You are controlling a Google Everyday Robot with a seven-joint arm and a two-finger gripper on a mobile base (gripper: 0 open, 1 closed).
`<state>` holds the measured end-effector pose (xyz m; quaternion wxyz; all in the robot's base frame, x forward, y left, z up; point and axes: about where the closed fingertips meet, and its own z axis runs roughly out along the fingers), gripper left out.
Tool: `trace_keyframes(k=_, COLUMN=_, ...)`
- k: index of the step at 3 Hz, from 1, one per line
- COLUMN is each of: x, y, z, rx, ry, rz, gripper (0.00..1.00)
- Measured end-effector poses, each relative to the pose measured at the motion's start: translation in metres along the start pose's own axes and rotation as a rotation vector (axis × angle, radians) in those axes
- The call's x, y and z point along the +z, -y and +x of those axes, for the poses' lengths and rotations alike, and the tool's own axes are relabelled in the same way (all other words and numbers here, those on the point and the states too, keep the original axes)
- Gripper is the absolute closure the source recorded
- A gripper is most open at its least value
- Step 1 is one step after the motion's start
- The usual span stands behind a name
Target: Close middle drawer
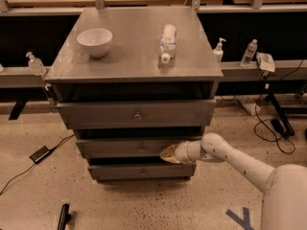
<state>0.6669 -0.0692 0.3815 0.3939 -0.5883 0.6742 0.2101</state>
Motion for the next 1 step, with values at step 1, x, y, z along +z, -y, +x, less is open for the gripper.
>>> trace_keyframes(k=1, x=-0.022, y=-0.0499, z=0.0062, rx=0.02, ry=0.021, rz=-0.082, gripper=1.0)
